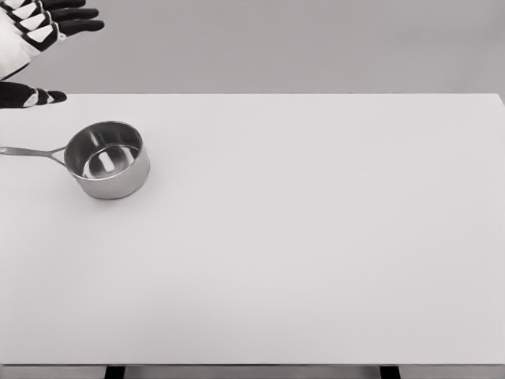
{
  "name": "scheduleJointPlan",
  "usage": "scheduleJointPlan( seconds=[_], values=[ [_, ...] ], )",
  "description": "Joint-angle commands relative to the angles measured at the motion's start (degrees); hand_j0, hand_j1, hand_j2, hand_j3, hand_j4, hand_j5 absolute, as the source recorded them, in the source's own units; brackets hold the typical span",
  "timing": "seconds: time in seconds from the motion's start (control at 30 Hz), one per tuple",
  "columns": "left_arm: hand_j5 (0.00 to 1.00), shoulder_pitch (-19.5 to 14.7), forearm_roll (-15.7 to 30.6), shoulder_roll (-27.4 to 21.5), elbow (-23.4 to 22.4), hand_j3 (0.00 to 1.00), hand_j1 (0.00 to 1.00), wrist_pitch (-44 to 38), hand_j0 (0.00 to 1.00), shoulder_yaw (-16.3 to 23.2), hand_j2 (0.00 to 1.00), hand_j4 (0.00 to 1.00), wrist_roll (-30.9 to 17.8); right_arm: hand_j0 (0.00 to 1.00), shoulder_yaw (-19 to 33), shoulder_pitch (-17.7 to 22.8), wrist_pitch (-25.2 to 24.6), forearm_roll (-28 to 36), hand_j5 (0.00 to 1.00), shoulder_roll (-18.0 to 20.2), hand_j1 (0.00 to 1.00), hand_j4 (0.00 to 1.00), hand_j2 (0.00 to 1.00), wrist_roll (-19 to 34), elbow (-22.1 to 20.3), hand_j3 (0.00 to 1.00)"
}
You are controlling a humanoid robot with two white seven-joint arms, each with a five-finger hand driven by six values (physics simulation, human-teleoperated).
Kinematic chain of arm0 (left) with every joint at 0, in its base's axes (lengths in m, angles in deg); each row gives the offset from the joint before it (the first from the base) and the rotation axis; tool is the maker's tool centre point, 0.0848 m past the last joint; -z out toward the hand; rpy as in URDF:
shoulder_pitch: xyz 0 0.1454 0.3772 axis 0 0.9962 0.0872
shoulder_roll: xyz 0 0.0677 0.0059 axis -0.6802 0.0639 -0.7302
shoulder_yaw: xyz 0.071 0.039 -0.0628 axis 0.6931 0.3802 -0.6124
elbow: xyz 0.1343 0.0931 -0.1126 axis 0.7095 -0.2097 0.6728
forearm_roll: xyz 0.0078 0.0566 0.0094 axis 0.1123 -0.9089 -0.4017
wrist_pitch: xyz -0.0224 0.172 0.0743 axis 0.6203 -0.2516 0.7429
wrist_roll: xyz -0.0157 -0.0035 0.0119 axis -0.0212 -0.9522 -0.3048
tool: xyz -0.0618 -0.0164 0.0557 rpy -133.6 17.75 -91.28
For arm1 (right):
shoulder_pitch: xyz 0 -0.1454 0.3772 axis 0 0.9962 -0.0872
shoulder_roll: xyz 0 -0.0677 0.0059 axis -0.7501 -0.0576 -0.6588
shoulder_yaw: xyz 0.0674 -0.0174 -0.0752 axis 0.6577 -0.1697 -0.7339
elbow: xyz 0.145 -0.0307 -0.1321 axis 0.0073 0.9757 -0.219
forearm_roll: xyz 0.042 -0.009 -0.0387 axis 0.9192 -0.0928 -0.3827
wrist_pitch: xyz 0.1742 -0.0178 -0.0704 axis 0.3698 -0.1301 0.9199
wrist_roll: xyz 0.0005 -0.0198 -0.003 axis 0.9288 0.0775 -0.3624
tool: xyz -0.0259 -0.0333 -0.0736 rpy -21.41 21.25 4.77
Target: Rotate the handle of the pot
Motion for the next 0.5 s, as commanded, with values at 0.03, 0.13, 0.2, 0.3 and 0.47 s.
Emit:
scheduleJointPlan(
  seconds=[0.03, 0.13, 0.2, 0.3, 0.47],
  values=[
    [1.0, -2.4, 0.5, 8.2, 1.4, 1.0, 1.0, 0.8, 1.0, 12.7, 1.0, 1.0, -0.2, 1.0, 0.0, 0.0, 0.0, 0.0, 1.0, 0.0, 1.0, 1.0, 1.0, 0.0, 0.0, 1.0],
    [1.0, -3.0, 0.5, 8.4, 2.1, 1.0, 1.0, 0.8, 1.0, 14.1, 1.0, 1.0, -0.2, 1.0, 0.0, 0.0, 0.0, 0.0, 1.0, 0.0, 1.0, 1.0, 1.0, 0.0, 0.0, 1.0],
    [1.0, -3.1, 0.5, 8.4, 2.1, 1.0, 1.0, 0.8, 1.0, 14.1, 1.0, 1.0, -0.3, 1.0, 0.0, 0.0, 0.0, 0.0, 1.0, 0.0, 1.0, 1.0, 1.0, 0.0, 0.0, 1.0],
    [1.0, -3.4, -2.2, 8.2, 2.1, 1.0, 1.0, 0.8, 1.0, 16.1, 1.0, 1.0, -0.4, 1.0, 0.0, 0.0, 0.0, 0.0, 1.0, 0.0, 1.0, 1.0, 1.0, 0.0, 0.0, 1.0],
    [1.0, -3.4, -5.1, 7.8, 2.1, 1.0, 1.0, 0.8, 1.0, 17.2, 1.0, 1.0, -5.8, 1.0, 0.0, 0.0, 0.0, 0.0, 1.0, 0.0, 1.0, 1.0, 1.0, 0.0, 0.0, 1.0]
  ],
)
